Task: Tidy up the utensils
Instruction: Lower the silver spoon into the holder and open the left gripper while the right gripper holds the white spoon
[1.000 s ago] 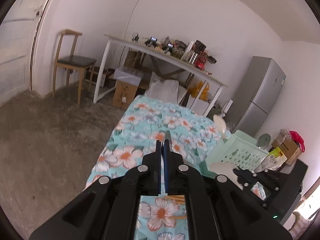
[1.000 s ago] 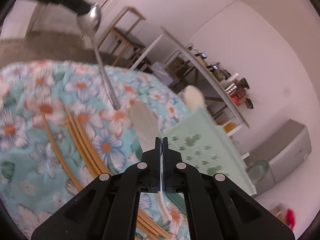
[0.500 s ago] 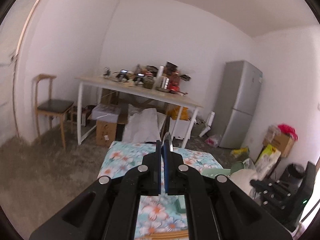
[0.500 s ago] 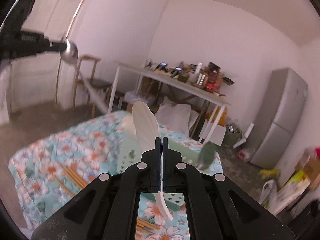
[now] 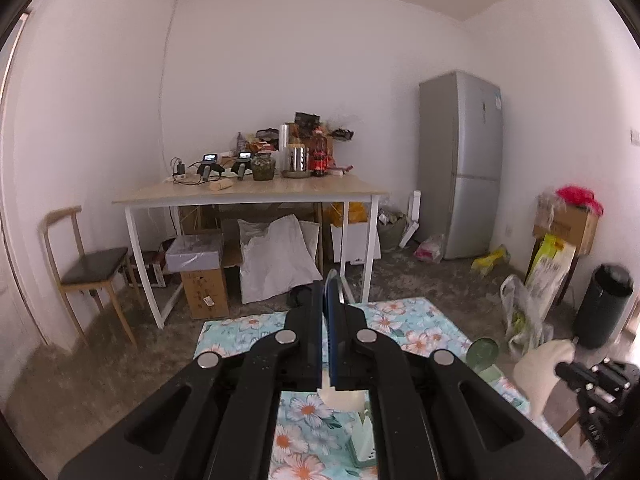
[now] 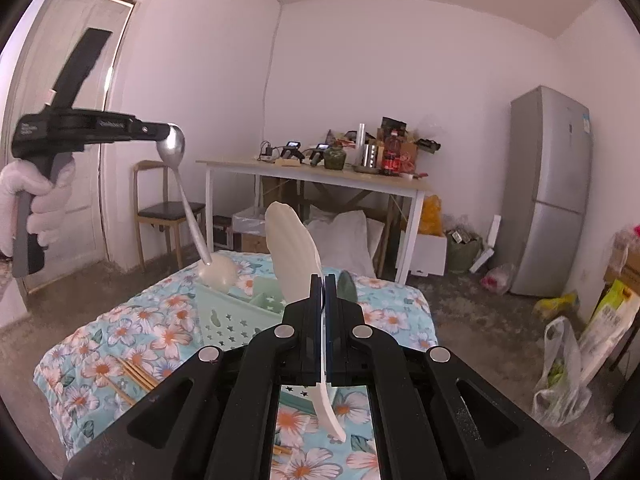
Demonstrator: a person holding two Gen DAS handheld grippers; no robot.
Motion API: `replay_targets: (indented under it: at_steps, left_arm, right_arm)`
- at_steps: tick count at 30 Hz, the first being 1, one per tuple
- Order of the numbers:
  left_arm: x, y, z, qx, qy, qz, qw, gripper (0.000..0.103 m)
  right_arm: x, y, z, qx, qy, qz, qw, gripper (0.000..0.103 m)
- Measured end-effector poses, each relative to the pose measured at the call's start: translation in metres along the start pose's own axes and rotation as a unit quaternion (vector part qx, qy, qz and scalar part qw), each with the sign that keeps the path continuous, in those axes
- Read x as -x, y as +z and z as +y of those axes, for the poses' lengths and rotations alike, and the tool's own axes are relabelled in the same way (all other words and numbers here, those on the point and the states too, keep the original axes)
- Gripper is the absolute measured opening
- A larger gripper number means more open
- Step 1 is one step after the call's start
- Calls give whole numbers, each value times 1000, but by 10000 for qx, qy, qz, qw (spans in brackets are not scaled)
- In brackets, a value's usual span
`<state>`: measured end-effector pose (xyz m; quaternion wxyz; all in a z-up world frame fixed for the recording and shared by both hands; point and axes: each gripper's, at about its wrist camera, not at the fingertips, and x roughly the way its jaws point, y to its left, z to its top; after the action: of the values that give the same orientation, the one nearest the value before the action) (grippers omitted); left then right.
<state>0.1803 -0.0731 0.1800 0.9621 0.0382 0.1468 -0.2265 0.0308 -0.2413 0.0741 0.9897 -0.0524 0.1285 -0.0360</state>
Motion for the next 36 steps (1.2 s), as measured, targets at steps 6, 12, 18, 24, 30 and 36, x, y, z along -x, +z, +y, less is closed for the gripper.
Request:
replay_targets:
  at_steps: [6,12,18,24,30,36]
  left_arm:
    - [-44,-13,-30,-663,228,499,9963,1]
    - [-80,-28,-35,-631,83,1050,9924,2]
    - [-89,-34,-27,16,-490,1324,9900,5]
    - [-84,-38,-25,371,-696,1283,9886,8]
    - [-69,-45,-10,643,-727,1107,9891,8]
    - [-41,-72,5,950,-700,963,9883,15]
  right_arm:
    - [1,-4,-11,-131,11,-18,9999,0]
    - [-1,-7,-17,-226,4,-12,9997,0]
    - [0,-5,-22,-358,24,-5,9994,0]
    - [2,-2,-31,-569,119,-21,9983,0]
    - [7,7,-34,-699,199,-99,9973,0]
    - [6,21,-48,-1185,520,-352,9910,0]
